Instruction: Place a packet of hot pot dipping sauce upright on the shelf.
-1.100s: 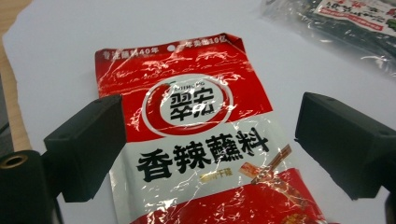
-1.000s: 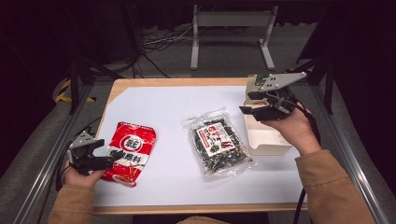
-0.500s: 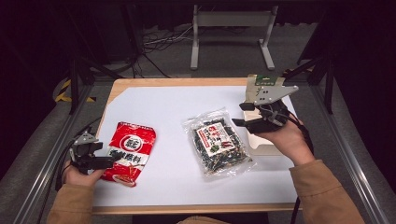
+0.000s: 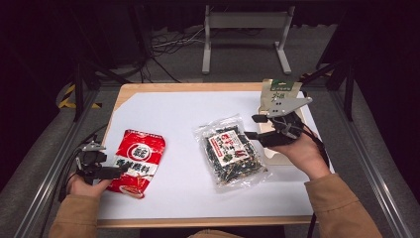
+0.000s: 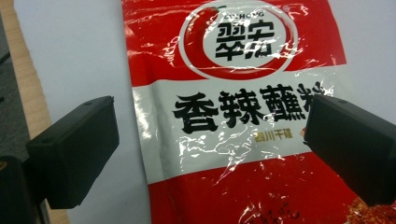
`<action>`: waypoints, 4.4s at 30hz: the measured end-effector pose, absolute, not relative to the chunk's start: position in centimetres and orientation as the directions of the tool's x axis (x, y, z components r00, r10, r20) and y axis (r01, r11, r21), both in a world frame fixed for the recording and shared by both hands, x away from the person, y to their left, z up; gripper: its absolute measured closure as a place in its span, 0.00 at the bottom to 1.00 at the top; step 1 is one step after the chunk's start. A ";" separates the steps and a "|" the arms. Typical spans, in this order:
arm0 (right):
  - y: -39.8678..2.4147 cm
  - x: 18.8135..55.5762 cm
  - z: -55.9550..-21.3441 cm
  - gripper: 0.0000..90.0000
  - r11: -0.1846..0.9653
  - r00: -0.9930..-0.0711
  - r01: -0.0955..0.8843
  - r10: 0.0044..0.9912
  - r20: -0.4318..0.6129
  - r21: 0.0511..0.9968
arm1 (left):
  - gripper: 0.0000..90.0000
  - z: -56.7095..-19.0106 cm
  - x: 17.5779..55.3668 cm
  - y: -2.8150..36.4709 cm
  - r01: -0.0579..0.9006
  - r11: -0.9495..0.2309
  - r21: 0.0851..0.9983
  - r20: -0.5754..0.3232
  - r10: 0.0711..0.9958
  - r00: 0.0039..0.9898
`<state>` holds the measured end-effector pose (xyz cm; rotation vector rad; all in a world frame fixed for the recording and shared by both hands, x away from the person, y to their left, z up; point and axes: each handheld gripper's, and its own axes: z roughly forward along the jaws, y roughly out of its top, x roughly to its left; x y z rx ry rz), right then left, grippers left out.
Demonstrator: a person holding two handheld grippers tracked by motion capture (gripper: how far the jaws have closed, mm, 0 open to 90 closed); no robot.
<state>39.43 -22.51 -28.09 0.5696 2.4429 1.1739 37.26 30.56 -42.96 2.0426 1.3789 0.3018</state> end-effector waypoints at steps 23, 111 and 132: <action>-20.9 39.4 -29.2 0.45 0.586 -0.879 0.200 0.462 -0.121 0.785 | 0.07 -44.2 37.4 31.1 0.818 -0.201 0.538 -0.219 0.904 0.366; -9.5 39.7 -34.7 0.51 0.448 -0.922 0.288 0.369 0.118 0.847 | 0.89 -37.2 31.7 23.6 0.462 -0.263 0.847 -0.137 0.732 0.667; -8.6 39.5 -34.9 0.98 0.418 -0.931 0.306 0.321 0.176 0.855 | 0.89 -37.3 31.5 22.9 0.443 -0.277 0.853 -0.133 0.705 0.697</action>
